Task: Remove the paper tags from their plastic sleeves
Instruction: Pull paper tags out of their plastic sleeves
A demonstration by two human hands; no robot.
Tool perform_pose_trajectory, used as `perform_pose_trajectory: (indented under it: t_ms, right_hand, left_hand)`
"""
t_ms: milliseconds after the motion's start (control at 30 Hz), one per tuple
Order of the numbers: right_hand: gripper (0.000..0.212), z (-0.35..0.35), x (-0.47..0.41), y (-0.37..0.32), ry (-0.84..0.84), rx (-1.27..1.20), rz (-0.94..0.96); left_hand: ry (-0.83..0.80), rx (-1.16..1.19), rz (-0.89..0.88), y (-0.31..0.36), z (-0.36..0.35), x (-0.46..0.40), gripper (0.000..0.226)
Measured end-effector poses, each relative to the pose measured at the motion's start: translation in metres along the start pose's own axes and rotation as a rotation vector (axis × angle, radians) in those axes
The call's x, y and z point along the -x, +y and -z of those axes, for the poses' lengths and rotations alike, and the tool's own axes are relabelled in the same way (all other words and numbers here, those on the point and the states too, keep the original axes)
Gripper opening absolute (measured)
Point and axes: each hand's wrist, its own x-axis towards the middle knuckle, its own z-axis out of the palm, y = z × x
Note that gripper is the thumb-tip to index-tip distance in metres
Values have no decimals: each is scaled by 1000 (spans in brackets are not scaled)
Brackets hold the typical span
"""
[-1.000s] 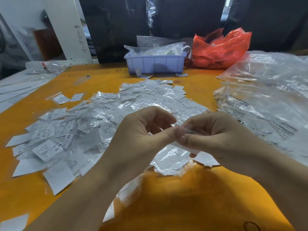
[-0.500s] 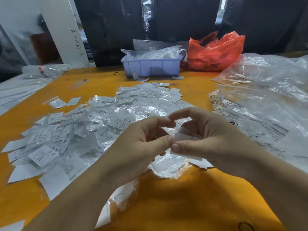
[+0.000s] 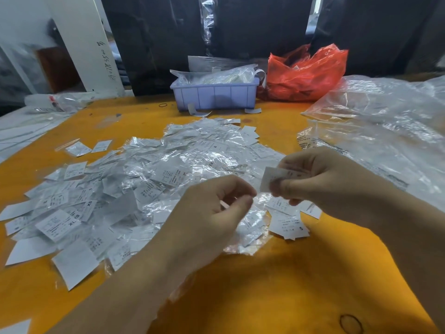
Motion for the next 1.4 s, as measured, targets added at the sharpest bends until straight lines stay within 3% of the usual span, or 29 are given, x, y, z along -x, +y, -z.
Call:
perform_pose_trajectory:
  t_ms: [100, 267, 367, 433, 500, 633, 800, 900, 1000, 1100, 1233, 1400]
  right_hand:
    - [4, 2, -2, 3, 82, -28, -20]
    - [29, -9, -4, 7, -15, -146, -56]
    - [37, -18, -4, 6, -145, -208, -27]
    - [40, -18, -6, 7, -136, -228, -32]
    - [35, -13, -6, 10, -29, -119, -37]
    - [24, -2, -6, 16, 237, 402, -14]
    - [19, -7, -6, 20, 25, 671, -131]
    - [11, -10, -5, 22, 42, 671, -94]
    - [1, -11, -6, 21, 81, 664, -69]
    - [16, -10, -6, 20, 174, 570, -42]
    - [12, -10, -6, 17, 283, 466, 9]
    - [8, -10, -9, 18, 278, 431, -30]
  left_hand:
    - [-68, -205, -44, 1, -10, 2, 15]
    - [19, -51, 12, 1, -13, -2, 38]
    - [63, 48, 46, 0, -8, -5, 23]
    - [98, 32, 15, 0, -3, -7, 12]
    - [178, -4, 8, -2, 3, -9, 14]
    - [336, -231, 72, -9, 14, -12, 20]
    - [371, -544, 163, -14, 17, -15, 46]
    - [414, -608, 104, -11, 13, -14, 51]
    - [367, -587, 6, -5, 3, -10, 41]
    - [271, -522, -58, -1, -6, -8, 31]
    - [67, -520, -65, -3, -12, -6, 32]
    - [126, -636, -18, -10, -4, -12, 29]
